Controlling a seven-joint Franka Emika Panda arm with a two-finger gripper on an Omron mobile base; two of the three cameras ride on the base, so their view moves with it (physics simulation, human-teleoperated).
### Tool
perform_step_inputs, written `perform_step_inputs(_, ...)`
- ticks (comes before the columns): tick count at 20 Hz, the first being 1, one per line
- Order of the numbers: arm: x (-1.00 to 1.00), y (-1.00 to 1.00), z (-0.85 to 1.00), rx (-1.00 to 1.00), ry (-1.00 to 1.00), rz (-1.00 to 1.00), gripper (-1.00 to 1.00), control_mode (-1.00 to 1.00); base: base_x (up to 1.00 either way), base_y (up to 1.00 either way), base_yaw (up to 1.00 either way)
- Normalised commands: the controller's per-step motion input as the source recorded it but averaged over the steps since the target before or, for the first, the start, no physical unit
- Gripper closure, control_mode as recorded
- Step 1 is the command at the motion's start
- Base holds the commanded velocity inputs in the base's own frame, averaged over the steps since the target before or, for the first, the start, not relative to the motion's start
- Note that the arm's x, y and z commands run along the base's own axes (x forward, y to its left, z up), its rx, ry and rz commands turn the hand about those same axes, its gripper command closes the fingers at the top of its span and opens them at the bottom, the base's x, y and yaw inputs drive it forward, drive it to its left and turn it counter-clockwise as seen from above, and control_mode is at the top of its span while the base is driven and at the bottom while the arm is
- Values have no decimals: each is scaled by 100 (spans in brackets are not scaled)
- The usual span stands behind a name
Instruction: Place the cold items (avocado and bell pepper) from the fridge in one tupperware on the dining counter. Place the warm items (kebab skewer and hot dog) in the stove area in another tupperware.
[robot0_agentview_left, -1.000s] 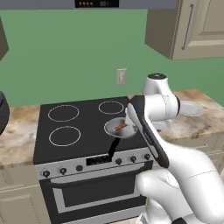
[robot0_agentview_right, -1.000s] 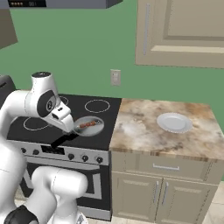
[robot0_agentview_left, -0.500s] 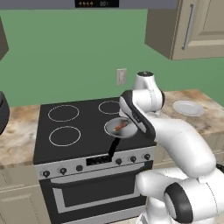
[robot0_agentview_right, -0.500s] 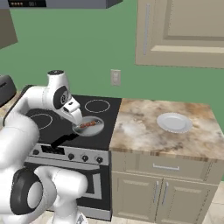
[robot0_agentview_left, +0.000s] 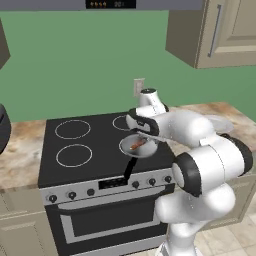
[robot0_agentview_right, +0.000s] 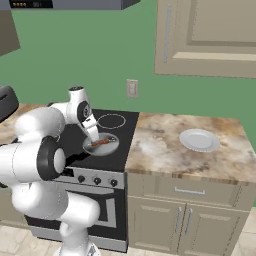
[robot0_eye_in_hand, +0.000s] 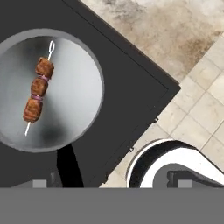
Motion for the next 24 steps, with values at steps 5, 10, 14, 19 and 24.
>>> perform_step_inputs(5, 91, 0, -26, 4, 2, -19, -100, -100, 0, 0, 0)
perform_step_inputs(10, 65, -1, -29, 0, 3, -1, -100, -100, 0, 0, 0)
perform_step_inputs(14, 40, 0, -55, 0, -2, 0, -100, -100, 0, 0, 0)
perform_step_inputs(19, 27, -2, -55, 0, -1, 0, -100, -100, 0, 0, 0)
perform_step_inputs(24, 16, -6, -37, 0, -2, 3, -100, -100, 0, 0, 0)
